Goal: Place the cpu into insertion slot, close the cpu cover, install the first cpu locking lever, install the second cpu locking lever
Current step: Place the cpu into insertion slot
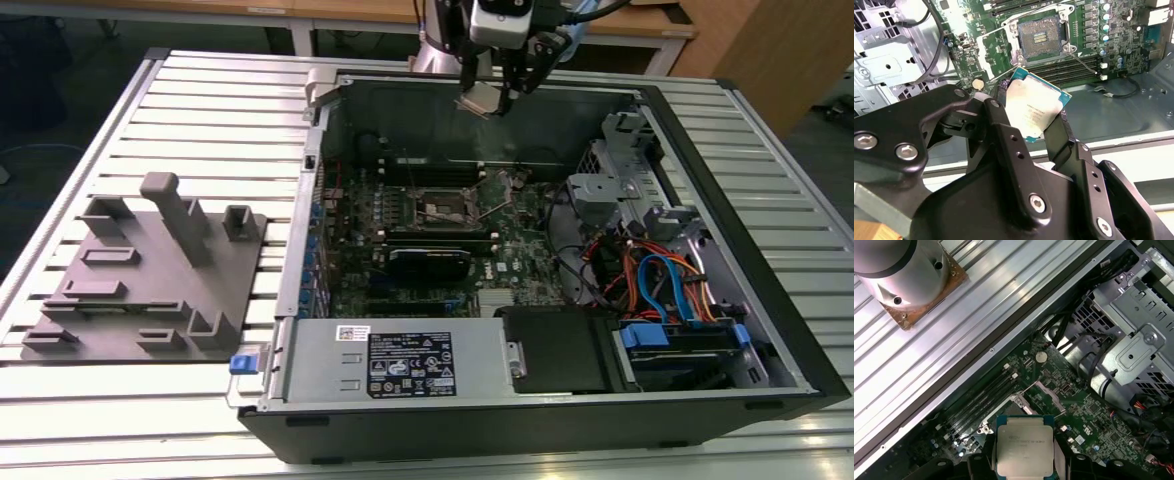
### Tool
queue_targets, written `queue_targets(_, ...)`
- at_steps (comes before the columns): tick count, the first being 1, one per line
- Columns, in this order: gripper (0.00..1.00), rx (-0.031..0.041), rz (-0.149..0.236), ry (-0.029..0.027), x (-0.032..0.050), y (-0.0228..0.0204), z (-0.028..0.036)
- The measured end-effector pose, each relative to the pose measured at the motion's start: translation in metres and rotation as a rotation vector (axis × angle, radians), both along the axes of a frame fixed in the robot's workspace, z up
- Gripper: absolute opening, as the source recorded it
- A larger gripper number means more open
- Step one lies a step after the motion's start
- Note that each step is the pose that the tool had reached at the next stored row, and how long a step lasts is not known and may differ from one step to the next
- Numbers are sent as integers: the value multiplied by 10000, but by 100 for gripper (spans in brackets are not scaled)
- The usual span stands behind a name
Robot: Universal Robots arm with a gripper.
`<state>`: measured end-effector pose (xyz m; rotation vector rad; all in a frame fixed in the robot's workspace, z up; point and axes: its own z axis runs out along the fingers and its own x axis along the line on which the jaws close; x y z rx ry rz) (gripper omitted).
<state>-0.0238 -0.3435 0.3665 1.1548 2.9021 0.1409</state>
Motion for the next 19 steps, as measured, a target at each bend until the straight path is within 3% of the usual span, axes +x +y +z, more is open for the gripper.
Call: queue_targets(19,54,1,-587,-1,0,0,-1)
